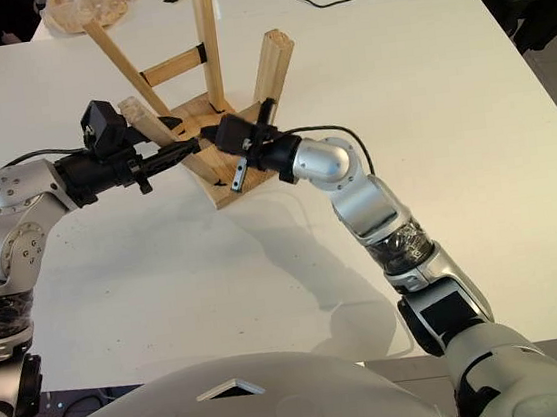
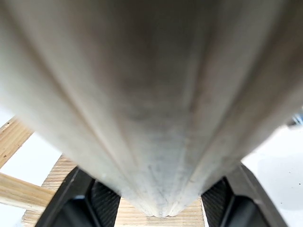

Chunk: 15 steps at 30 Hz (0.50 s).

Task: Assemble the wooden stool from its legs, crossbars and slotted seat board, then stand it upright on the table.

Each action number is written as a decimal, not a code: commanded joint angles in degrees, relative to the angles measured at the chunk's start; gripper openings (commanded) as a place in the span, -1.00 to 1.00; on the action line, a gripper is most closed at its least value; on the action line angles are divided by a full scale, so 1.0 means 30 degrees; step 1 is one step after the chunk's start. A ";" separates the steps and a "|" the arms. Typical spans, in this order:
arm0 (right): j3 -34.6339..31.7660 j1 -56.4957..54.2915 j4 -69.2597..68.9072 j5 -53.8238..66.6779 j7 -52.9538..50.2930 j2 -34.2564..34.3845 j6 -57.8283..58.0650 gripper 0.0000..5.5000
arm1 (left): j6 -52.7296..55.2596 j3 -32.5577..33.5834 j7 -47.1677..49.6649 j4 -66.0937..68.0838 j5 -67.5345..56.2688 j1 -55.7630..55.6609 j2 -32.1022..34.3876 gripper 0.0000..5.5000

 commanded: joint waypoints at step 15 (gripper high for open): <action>-0.5403 0.0022 -0.0731 0.5958 -0.0791 -0.1260 0.5086 -1.00 | 0.1153 -0.4890 -0.2870 0.4370 0.2643 -0.2464 0.1329 -0.26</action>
